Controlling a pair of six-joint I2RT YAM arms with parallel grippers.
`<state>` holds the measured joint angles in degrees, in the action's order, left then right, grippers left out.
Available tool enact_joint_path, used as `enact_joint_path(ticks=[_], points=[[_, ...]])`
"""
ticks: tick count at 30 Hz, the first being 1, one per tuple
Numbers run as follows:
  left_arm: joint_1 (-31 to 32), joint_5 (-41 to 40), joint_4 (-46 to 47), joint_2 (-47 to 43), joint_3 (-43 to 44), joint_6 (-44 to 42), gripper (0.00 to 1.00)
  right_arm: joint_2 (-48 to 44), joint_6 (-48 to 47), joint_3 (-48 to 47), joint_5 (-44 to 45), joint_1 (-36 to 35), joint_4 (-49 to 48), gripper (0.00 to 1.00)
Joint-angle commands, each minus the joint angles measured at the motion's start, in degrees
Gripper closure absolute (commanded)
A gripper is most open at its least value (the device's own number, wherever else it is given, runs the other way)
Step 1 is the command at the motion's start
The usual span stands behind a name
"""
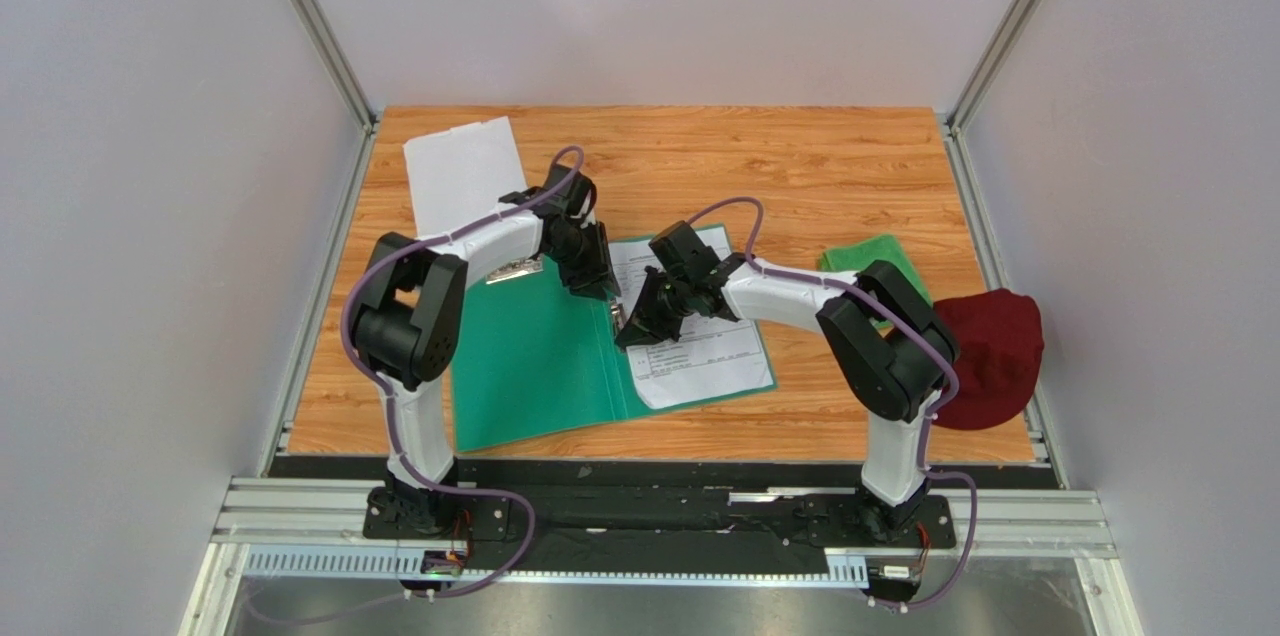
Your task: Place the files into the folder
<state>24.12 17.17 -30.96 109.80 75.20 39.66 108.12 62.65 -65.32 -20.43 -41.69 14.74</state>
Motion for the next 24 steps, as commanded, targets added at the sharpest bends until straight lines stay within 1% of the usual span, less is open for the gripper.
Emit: enact_joint_path(ticks=[1,5,7,9,11,13,14,16,17,19,21,24], points=[[0.93,-3.46,-2.35,2.61,1.79,-1.95,0.66,1.31,-8.68,-0.68,10.92,0.65,8.45,1.00],[1.89,-4.42,-2.79,4.46,2.76,-3.62,0.77,1.13,-11.93,-1.92,15.06,0.47,10.74,1.00],[1.90,-5.74,-3.14,5.42,2.76,-3.97,0.80,1.48,-13.17,-2.35,16.03,0.56,11.09,1.00],[1.90,-6.61,-4.10,7.00,3.54,-4.85,0.85,2.18,-14.39,-2.88,16.73,0.47,11.45,1.00],[1.90,-7.15,-5.25,8.32,4.25,-5.21,0.86,2.54,-15.10,-3.58,17.17,0.30,11.45,1.00],[1.90,-7.24,-5.51,8.50,4.69,-5.12,0.85,2.54,-15.63,-3.76,17.44,0.30,11.71,1.00],[1.90,-6.71,-4.82,7.55,4.69,-5.12,0.83,2.54,-15.81,-3.85,17.52,0.30,11.63,1.00],[1.90,-6.79,-3.15,5.53,2.86,-4.60,0.77,2.19,-15.90,-3.94,17.61,0.21,11.89,1.00],[1.90,-7.49,-1.31,3.60,2.15,-3.72,0.67,2.01,-15.90,-3.94,17.61,0.21,11.80,1.00],[1.90,-8.38,-1.21,2.88,2.05,-3.27,0.62,2.01,-15.90,-4.20,17.35,0.21,12.24,1.00],[1.90,-9.34,-3.39,4.02,4.50,-3.27,0.62,2.01,-15.98,-4.64,17.35,0.21,12.59,1.00],[1.90,-10.40,-4.02,4.98,5.13,-2.48,0.69,2.19,-16.77,-5.08,17.70,0.21,12.77,1.00]])
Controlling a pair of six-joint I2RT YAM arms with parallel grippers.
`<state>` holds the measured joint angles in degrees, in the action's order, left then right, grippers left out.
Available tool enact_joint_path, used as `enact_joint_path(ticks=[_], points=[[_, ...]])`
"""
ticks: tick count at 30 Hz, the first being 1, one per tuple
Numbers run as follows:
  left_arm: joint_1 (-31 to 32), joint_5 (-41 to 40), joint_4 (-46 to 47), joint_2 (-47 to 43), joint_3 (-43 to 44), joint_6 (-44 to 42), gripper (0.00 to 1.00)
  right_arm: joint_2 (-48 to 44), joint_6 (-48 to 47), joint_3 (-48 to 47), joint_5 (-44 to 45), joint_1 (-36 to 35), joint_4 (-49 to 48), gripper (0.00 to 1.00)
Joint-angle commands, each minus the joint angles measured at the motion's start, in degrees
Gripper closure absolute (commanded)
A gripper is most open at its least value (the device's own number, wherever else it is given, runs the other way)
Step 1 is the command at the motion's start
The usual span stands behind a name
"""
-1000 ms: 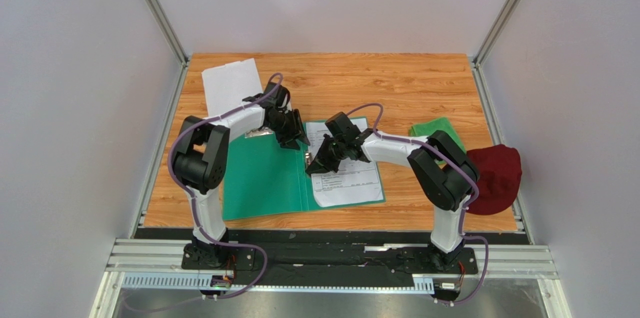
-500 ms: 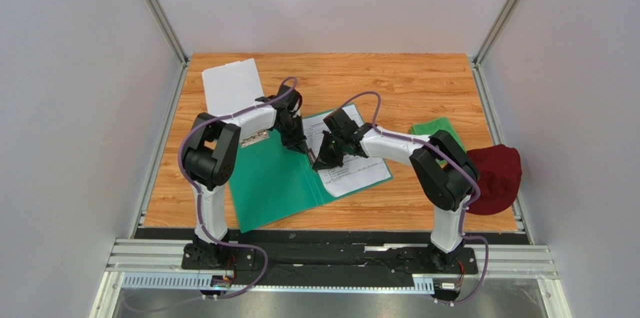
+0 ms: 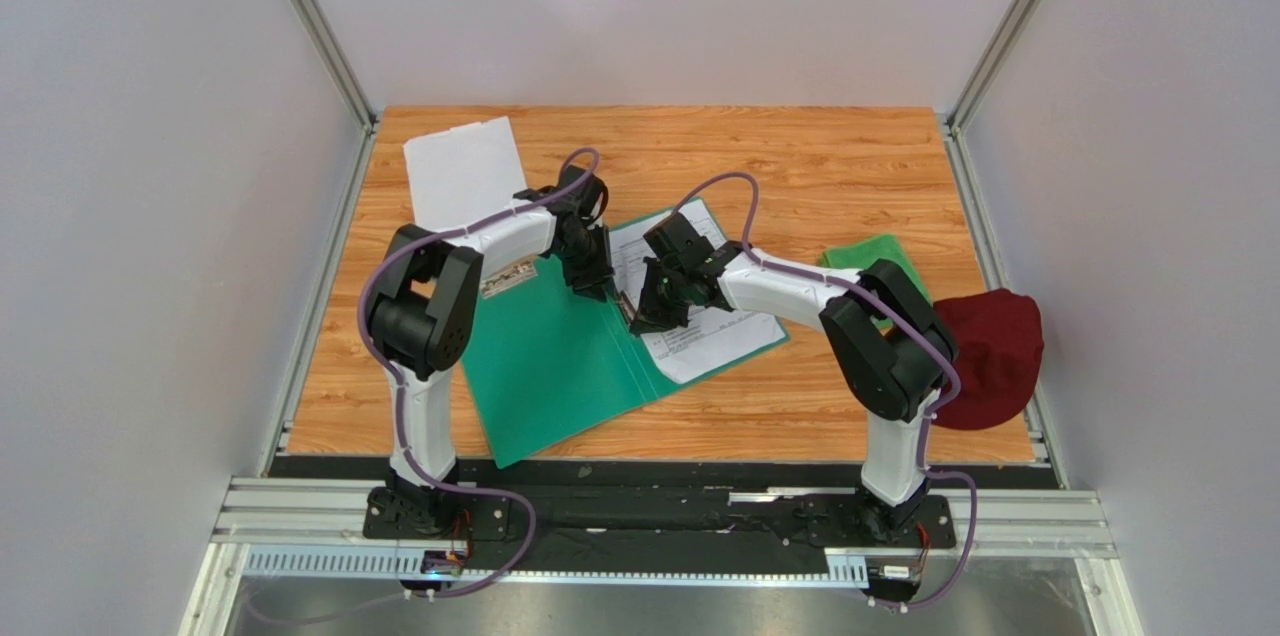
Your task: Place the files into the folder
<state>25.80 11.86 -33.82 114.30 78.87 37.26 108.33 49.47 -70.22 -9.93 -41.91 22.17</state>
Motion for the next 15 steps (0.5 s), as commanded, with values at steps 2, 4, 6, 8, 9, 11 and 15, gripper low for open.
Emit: enact_joint_path(ticks=[2,4,6,8,9,11,15], points=[[0.21,-4.31,-2.81,2.14,2.60,-0.08,0.75,2.05,-3.51,-0.53,7.30,0.43,5.68,1.00],[0.39,-4.30,-3.70,3.20,3.74,-0.08,0.80,2.06,-3.51,-0.89,7.21,0.34,5.77,1.00],[0.65,-4.82,-4.76,4.52,4.18,-0.78,0.87,2.14,-3.68,-1.15,7.12,0.34,5.95,1.00],[0.83,-4.39,-6.24,6.62,4.97,-1.74,0.98,2.14,-4.21,-1.68,7.73,0.34,6.47,1.00],[0.92,-4.21,-6.78,7.33,6.11,-2.36,1.00,2.41,-5.34,-1.85,8.08,0.25,6.83,1.00],[1.53,-5.43,-8.09,8.65,7.08,-4.37,1.00,2.76,-6.66,-2.90,9.84,0.16,8.31,1.00],[1.88,-6.76,-8.01,8.48,7.09,-6.93,1.00,3.99,-11.41,-3.52,14.94,0.16,10.17,1.00]])
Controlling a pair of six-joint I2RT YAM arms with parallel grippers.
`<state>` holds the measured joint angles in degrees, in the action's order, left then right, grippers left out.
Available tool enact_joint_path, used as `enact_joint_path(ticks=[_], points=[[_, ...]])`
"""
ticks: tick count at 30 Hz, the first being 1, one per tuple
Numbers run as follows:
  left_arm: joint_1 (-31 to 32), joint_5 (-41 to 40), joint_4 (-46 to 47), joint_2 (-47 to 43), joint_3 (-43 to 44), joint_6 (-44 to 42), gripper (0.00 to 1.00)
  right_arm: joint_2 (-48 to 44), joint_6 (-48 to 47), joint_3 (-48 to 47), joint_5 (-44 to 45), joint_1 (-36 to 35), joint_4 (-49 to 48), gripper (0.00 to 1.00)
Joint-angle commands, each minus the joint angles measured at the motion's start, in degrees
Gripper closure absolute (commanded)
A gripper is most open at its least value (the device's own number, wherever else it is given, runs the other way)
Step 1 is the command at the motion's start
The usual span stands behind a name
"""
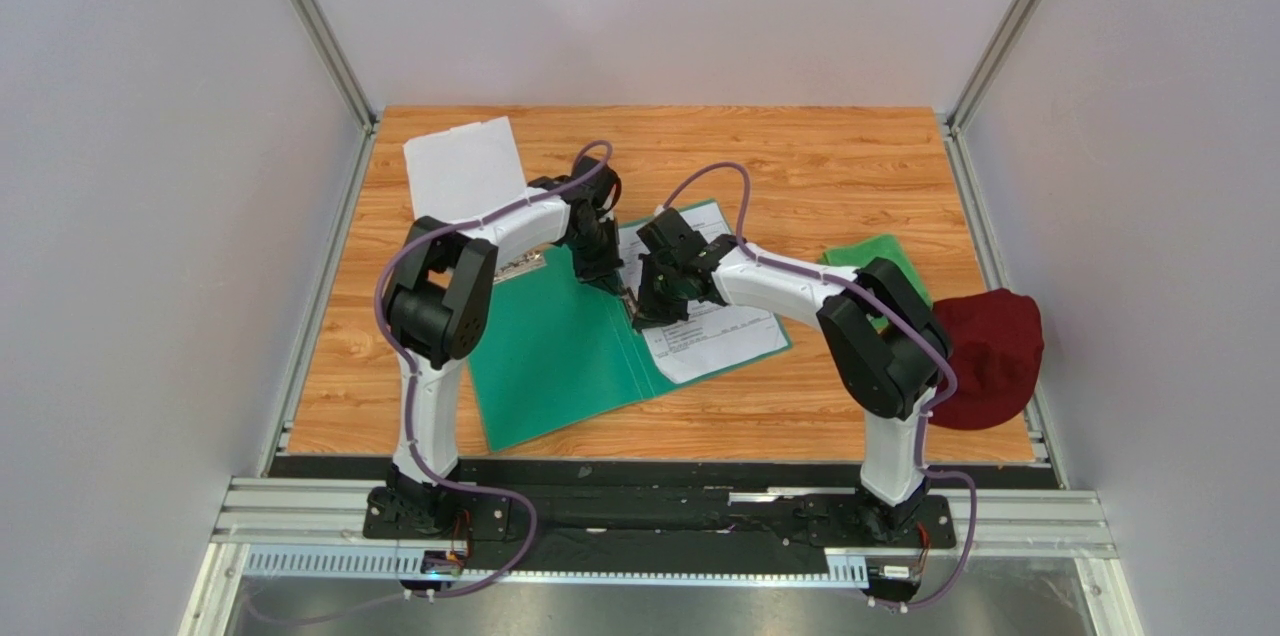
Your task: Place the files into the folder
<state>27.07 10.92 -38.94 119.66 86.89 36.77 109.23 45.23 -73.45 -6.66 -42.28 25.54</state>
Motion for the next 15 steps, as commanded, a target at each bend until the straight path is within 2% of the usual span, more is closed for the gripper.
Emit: enact_joint_path(ticks=[1,15], points=[[0.62,-5.73,-2.81,3.13,-0.94,-7.58,1.00,3.96,-8.74,-0.46,13.41,0.53,7.15,1.00],[0.62,-5.20,-3.51,3.83,-0.06,-11.02,1.00,8.54,-14.20,-2.57,20.98,-1.05,8.91,1.00]])
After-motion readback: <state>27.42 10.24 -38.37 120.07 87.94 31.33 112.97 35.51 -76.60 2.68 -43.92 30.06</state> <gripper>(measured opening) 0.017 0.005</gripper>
